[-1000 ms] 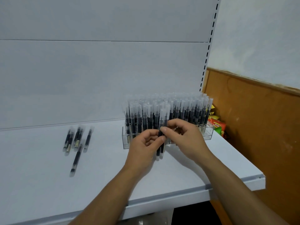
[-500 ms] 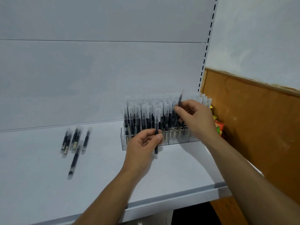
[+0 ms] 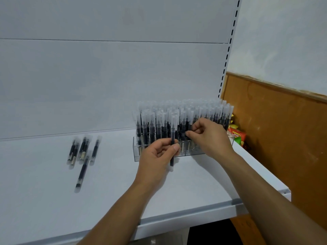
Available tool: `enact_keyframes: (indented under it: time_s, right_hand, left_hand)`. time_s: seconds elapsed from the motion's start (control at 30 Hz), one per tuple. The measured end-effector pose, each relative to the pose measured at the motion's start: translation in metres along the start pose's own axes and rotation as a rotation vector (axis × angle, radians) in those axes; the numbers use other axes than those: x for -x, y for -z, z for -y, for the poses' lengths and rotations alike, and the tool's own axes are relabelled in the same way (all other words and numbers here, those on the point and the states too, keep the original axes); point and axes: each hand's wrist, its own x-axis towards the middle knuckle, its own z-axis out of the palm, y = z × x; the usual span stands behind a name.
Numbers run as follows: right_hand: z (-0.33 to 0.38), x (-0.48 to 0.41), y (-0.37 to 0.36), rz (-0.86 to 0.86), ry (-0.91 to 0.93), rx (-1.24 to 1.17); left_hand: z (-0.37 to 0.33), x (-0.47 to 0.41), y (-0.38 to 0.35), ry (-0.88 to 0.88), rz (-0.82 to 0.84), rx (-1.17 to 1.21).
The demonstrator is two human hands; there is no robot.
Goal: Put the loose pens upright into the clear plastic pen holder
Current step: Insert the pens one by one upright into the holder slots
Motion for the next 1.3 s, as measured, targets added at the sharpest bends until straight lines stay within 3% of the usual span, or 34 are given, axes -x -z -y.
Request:
enact_keyframes:
  time_s: [0.2,0.33,0.47,0.6,0.73,0.83,0.93,1.0,1.17,1.3]
  right_hand:
    - [-0.001,0.004,0.002,0.033,-0.021,-0.042]
    - [-0.001,0.022,0.003,-0.111,0.015,-0.204]
    - [0.008,0.041,-0.002,0.083,0.142,-0.388]
    - [0.010,0.042,-0.007,0.062,0.143,-0.464]
    - [0.009,0.040,-0.001,0.069,0.089,-0.601]
    - [0.005,0.028,0.017,-0.089,0.027,-0.703]
    - [-0.003,0.011,0.032,-0.255,-0.007,-0.628]
    - [-0.009,0.002,0.035,-0.271,-0.009,-0.504]
    - [-0.011,-0.007,0.030,-0.196,0.061,-0.276]
    - [-0.011,-0.007,0.022,0.008,0.096,-0.031]
  left_hand:
    - [-0.001,0.002,0.001,-0.001,0.024,0.016]
    - [-0.002,0.002,0.000,-0.006,0.003,-0.029]
    - [-0.005,0.005,-0.001,-0.036,0.057,-0.118]
    - [-0.009,0.009,-0.002,-0.057,0.091,-0.152]
    - [-0.010,0.012,-0.005,-0.154,0.087,-0.375]
    - [-0.008,0.013,-0.004,-0.356,0.000,-0.750]
    - [-0.006,0.014,-0.003,-0.504,-0.073,-1.029]
    - [-0.005,0.014,-0.003,-0.520,-0.111,-1.128]
    - [-0.002,0.015,-0.005,-0.429,-0.105,-1.275]
    - [-0.004,0.015,-0.006,-0.422,-0.096,-1.360]
